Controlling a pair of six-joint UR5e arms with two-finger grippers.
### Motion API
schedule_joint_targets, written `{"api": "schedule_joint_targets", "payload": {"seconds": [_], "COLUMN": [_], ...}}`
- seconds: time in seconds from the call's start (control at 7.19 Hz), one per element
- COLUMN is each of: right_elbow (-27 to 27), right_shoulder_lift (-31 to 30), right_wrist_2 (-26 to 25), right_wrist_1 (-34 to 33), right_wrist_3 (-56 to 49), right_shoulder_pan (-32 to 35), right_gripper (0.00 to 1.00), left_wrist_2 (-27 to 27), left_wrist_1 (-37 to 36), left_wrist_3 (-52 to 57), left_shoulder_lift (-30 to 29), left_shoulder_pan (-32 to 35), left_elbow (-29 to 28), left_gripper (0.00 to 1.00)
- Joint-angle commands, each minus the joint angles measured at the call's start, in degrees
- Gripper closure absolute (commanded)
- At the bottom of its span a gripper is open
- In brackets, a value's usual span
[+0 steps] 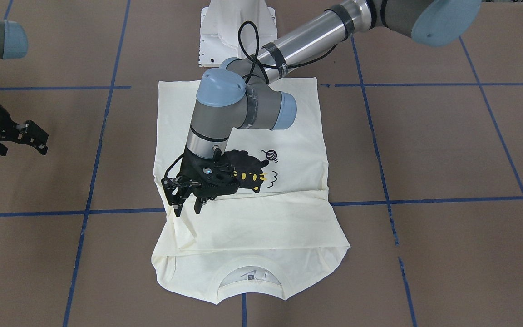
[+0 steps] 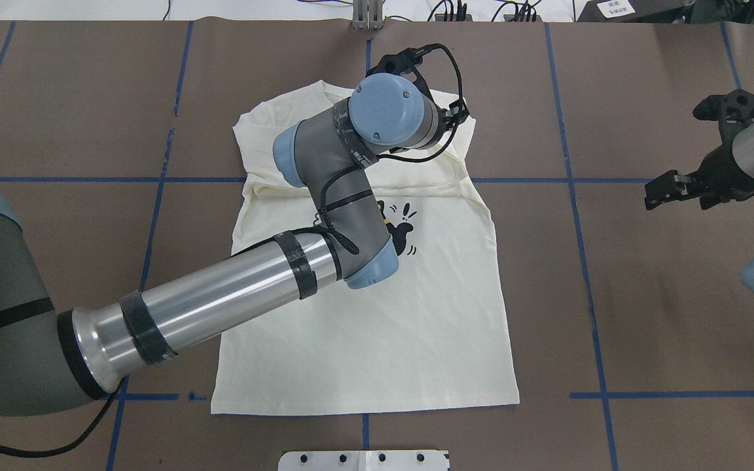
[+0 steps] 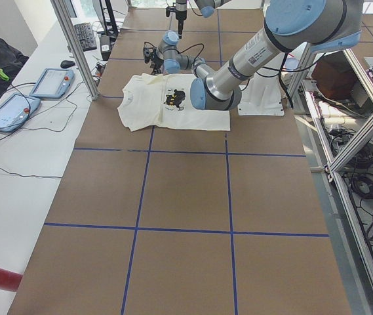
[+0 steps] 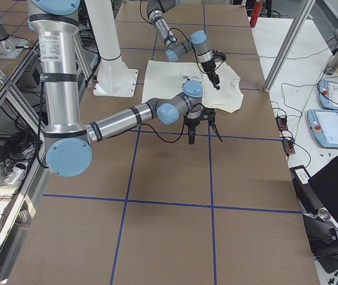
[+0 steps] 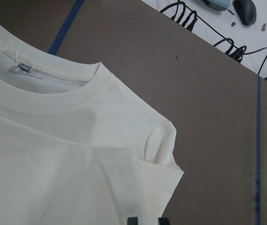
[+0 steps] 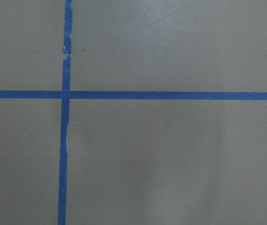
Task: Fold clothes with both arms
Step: 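Carry the grasped sleeve across the shirt toward the far collar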
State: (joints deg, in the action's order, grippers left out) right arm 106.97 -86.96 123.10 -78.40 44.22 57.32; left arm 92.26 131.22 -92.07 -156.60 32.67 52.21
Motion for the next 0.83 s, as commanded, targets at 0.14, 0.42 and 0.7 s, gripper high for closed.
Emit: {"api": "schedule_joint_targets", "payload": {"seconds": [0.14,0.42,0.7], "right_elbow": [-0.01,0.95,2.97], "right_shoulder_lift": [0.47,0.47,0.21], "right_wrist_2": [0.03,0.03,-0.15], "right_wrist_1": [0.0,0.09,5.68], "right_wrist_3": [0.08,2.87,13.29], "right_shoulder_pan": [-0.01,-0.19,-4.91], "right_gripper": [0.0,0.0,0.0], "left_wrist_2": [2.29,8.53,8.64], "left_wrist_1": [0.01,-5.14,-19.43], "left_wrist_3": [1.98,5.65,15.47], "left_shoulder_lift": [0.85,8.45,19.96], "left_shoulder_pan": [0.9,2.31,2.49], "left_elbow": [2.27,12.32,31.63], "left_gripper": [0.0,0.0,0.0]}}
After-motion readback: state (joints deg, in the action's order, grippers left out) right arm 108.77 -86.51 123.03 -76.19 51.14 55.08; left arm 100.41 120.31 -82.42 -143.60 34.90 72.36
